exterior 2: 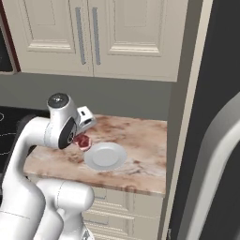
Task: Place the steak on the counter behind the older steak on the same shelf of the fridge to maintain FIFO order. Close the fridge door when finished.
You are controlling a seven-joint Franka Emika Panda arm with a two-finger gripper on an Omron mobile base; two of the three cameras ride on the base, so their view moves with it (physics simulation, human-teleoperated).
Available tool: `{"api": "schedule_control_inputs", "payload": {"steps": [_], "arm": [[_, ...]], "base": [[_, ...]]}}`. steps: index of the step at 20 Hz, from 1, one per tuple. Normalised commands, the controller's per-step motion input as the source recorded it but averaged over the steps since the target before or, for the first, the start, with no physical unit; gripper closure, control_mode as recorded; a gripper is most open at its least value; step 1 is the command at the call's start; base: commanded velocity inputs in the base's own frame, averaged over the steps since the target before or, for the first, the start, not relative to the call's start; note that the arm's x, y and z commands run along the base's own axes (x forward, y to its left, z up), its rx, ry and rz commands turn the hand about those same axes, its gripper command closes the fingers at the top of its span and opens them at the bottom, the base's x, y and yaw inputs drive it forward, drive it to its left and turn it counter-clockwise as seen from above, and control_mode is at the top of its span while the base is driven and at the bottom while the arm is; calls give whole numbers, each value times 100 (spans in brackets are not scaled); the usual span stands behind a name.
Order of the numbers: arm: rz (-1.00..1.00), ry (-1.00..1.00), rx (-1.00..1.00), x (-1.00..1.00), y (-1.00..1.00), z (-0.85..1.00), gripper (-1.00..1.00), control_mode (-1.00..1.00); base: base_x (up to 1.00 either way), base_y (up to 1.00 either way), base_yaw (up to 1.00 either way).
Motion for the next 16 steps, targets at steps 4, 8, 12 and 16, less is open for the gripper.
{"api": "schedule_control_inputs", "payload": {"steps": [4,8,12,16], "arm": [[0,-3,0,-52,1,20,100,-100],[0,-5,-1,-44,0,10,100,-100],[0,-3,0,-37,0,7,100,-100],[0,-4,0,-29,0,24,100,-100]], "base": [[0,0,0],[0,0,0],[0,0,0],[0,0,0]]}}
